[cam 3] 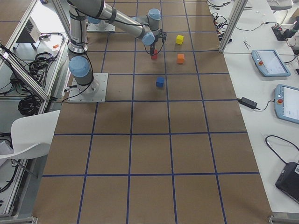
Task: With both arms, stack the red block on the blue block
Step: 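Grasp the red cube with the right gripper and lift it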
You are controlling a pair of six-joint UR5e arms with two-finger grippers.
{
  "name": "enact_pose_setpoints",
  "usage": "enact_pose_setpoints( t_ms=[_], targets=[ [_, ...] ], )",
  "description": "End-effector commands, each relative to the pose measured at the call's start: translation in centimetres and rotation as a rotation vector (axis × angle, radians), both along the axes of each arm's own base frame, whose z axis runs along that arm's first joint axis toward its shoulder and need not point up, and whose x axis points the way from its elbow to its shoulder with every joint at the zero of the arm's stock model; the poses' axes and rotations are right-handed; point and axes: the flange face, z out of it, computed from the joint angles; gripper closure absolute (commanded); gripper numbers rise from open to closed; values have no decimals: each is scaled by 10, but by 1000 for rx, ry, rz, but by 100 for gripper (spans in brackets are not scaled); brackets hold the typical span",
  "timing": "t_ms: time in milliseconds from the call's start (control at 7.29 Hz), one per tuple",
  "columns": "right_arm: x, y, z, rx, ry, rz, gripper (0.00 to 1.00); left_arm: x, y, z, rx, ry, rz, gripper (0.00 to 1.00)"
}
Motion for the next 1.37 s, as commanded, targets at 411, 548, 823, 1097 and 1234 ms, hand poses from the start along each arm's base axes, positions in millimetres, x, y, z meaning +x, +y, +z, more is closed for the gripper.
enact_pose_setpoints(
  t_ms=[411, 548, 823, 1097, 1234],
  targets=[
    [4, -12, 7, -23, 2, 10, 82, 0, 1, 1, -1, -1, -2, 0],
    [1, -20, 19, -40, -5, 6, 85, 0, 1, 1, -1, -1, -2, 0],
    [-20, -24, 65, -48, 7, 64, 85, 0, 1, 0, 3, -3, -2, 0],
    [-106, -43, 103, -43, 0, 31, 85, 0, 2, 0, 2, -3, -2, 0],
    [-144, -46, 120, -45, 12, 31, 85, 0, 1, 0, 3, -3, -2, 0]
  ],
)
